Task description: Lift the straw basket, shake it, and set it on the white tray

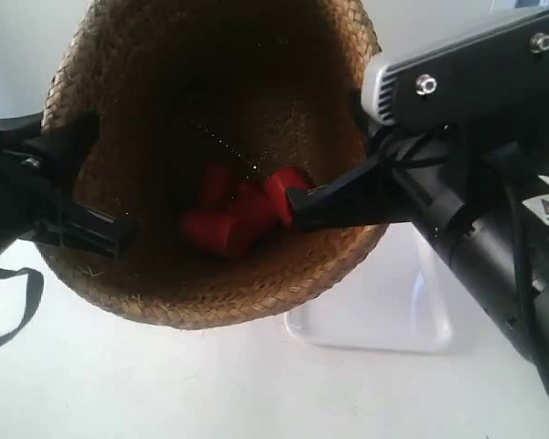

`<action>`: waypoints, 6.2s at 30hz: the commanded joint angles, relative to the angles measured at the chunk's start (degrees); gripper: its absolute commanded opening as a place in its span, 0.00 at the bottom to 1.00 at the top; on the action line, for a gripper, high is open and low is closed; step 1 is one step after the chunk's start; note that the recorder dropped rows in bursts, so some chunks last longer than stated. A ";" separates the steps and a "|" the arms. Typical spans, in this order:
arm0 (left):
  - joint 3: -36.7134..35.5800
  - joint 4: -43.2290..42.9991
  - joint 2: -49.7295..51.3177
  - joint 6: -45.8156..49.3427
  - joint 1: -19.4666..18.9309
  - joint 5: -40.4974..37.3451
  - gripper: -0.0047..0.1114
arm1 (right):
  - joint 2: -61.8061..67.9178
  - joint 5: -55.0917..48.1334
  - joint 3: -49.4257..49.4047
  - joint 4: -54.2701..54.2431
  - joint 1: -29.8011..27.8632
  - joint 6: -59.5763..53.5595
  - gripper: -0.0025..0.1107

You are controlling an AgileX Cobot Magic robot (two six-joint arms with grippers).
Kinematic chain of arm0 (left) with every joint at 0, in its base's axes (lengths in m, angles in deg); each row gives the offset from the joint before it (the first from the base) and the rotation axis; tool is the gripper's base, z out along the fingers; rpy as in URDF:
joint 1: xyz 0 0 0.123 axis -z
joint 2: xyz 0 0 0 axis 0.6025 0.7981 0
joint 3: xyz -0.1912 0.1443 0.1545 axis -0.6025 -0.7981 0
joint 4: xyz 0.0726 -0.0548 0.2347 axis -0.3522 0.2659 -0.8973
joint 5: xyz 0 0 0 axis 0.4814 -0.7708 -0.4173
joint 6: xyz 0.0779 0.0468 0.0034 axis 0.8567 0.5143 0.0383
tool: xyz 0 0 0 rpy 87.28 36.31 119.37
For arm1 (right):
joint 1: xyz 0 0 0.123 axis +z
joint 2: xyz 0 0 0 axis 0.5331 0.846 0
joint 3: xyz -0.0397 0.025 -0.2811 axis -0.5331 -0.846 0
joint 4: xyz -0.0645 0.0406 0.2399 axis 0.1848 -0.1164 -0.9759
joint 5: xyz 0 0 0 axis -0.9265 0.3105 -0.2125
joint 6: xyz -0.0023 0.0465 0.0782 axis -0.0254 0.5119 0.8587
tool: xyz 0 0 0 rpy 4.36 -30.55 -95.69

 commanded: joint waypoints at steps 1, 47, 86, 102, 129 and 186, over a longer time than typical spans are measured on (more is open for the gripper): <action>5.13 1.40 0.80 2.45 -8.06 -9.38 0.04 | -0.65 -0.80 0.47 -1.48 -5.15 -7.97 0.02; 39.10 4.35 31.96 3.02 -33.30 -62.66 0.04 | 5.84 -28.70 11.56 -17.67 -32.85 -55.12 0.02; 39.10 -56.75 31.96 -62.94 -29.14 -62.02 0.04 | 5.84 -28.58 11.56 -18.50 -32.85 -54.98 0.02; 39.10 -56.09 31.86 -62.29 -29.14 -61.63 0.04 | 5.84 -28.58 11.56 -18.50 -32.85 -54.98 0.02; 39.10 -56.09 31.86 -62.29 -29.14 -61.63 0.04 | 5.72 -34.69 11.67 9.13 -32.85 6.50 0.02; 46.16 -56.09 31.86 -64.31 -29.14 -74.13 0.04 | 4.49 -63.61 14.18 62.38 -44.68 74.00 0.02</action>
